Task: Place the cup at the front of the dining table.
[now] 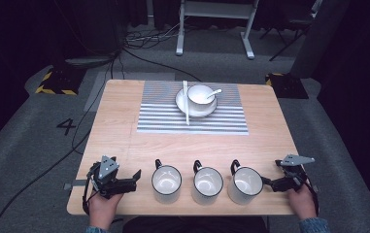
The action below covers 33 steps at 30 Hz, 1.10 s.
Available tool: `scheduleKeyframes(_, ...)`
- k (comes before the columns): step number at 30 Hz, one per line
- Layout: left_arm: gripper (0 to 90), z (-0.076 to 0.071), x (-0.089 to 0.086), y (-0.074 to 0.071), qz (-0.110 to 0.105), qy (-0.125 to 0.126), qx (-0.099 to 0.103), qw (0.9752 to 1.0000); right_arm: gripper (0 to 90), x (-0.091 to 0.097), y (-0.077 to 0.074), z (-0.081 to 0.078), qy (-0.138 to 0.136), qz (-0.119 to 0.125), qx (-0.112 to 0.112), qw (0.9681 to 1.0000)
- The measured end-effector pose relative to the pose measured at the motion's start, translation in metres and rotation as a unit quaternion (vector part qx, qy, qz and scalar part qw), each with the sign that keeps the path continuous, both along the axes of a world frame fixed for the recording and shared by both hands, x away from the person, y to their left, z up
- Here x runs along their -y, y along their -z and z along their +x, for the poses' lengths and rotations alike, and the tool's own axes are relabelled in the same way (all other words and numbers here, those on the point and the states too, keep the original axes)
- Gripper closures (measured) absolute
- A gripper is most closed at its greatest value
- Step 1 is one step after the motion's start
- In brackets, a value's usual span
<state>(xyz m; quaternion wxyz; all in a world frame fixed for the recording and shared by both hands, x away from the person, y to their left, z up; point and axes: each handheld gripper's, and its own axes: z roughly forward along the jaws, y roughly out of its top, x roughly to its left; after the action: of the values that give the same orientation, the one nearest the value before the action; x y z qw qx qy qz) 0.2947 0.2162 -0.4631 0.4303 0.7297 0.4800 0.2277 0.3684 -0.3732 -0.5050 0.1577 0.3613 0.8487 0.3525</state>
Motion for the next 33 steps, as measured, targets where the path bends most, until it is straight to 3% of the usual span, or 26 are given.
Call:
scheduleKeyframes(3,0.0,-0.005,0.000,-0.006,-0.004,-0.001,-0.003,1.0000,0.0,0.000,0.000,0.000,0.000,0.000,0.000,1.0000)
scheduleKeyframes(5,0.0,-0.011,0.000,-0.012,-0.015,-0.004,0.004,0.9999,0.0,0.000,0.000,0.000,0.000,0.000,0.000,1.0000)
scheduleKeyframes(11,0.0,-0.019,0.002,-0.023,-0.022,0.001,0.025,0.9995,0.0,0.000,0.000,0.000,0.000,0.000,0.000,1.0000)
scheduleKeyframes(16,0.0,-0.024,0.007,-0.029,-0.030,0.003,0.029,0.9991,0.0,0.000,0.000,0.000,0.000,0.000,0.000,1.0000)
scheduleKeyframes(26,0.0,-0.032,0.031,-0.039,-0.018,0.044,0.024,0.9986,0.0,0.000,0.000,0.000,0.000,0.000,0.000,1.0000)
scheduleKeyframes(33,0.0,-0.039,0.051,-0.043,-0.020,0.082,0.016,0.9963,0.0,0.000,0.000,0.000,-0.001,0.000,0.000,1.0000)
